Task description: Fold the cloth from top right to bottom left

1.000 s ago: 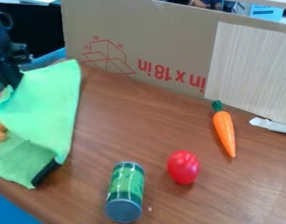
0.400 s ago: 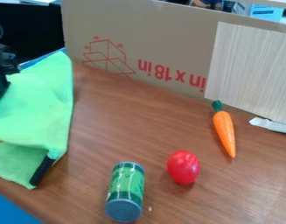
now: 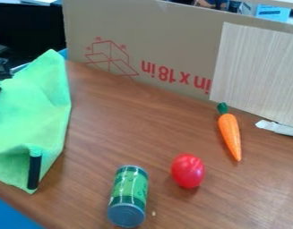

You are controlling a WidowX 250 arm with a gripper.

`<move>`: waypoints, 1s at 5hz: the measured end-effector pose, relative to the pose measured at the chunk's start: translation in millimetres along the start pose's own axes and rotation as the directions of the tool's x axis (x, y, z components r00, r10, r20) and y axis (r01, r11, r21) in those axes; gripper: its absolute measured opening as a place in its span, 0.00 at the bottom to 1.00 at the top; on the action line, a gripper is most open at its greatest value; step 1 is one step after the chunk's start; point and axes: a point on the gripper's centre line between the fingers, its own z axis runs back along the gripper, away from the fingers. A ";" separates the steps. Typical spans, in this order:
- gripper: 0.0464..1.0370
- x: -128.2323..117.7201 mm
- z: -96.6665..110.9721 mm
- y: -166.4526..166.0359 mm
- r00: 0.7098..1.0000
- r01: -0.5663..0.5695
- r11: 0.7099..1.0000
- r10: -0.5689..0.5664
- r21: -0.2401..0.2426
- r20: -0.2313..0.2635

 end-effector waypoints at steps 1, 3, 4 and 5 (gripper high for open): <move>0.01 2.2 -2.0 10.0 1.000 -0.016 0.999 0.015 0.043 0.006; 0.01 4.6 -11.6 28.6 1.000 -0.004 0.989 0.002 0.146 0.010; 0.02 -6.9 -16.9 34.6 0.999 -0.020 0.986 0.024 0.164 -0.023; 0.17 -14.9 -15.1 41.8 0.993 -0.086 0.974 0.100 0.208 -0.060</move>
